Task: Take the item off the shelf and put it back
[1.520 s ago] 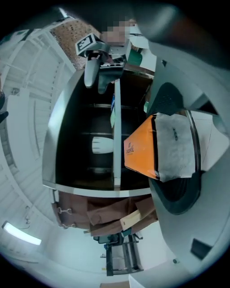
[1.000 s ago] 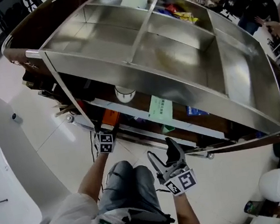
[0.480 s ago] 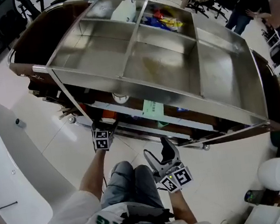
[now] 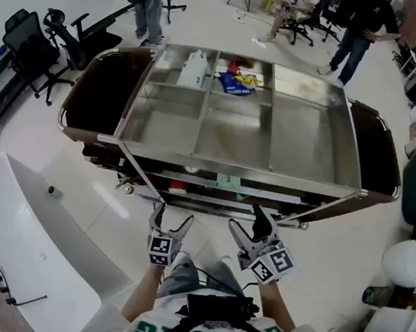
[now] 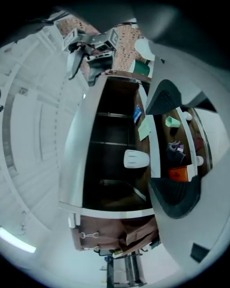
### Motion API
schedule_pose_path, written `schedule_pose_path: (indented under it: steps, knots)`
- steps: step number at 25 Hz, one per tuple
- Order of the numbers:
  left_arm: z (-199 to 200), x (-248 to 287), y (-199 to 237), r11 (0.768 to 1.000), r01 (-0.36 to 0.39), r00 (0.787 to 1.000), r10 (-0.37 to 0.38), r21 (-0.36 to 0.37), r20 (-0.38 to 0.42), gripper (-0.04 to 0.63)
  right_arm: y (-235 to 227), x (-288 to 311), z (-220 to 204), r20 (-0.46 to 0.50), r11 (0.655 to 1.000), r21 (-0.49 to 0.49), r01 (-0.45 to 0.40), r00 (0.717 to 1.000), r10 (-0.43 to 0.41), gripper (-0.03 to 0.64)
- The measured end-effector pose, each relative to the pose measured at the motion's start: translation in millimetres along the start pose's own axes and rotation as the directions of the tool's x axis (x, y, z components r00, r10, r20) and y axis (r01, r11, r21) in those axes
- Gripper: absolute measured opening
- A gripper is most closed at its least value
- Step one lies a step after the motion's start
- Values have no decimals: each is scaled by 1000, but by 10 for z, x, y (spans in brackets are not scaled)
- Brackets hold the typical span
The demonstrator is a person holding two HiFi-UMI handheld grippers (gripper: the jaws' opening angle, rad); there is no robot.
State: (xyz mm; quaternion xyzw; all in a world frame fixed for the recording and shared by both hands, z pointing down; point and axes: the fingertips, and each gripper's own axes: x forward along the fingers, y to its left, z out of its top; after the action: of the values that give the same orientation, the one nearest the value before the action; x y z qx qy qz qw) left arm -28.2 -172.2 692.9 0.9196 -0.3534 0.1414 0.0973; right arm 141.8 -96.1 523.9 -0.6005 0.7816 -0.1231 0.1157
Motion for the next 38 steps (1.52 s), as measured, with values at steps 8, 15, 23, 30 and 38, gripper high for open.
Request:
schedule_pose_path:
  steps: [8,15,23,30,38]
  knots:
    - [1460,-618,-439,995,84,979,-93,55,180,425,151,-7,885,66,996,-84,3,998,2,377]
    - [2227,-765,-452,998,41,956,-55,55,289,410,281,-57,1242,113,984,-176,3,993,17,377]
    - [2591,-770,-576,994,40,938,-71,98,340,410,180,-176,1312,123,980,-194,42,992,-18,364]
    - [2574,-744,-590,983,47,923,-110,177,368,410,161,-237,1324,117,967,-230,107,990,-82,359]
    - [2774,-892,-672,982,73,917,-134,173,375,410,234,-246,1291,118,964,-243,107,990,-80,359]
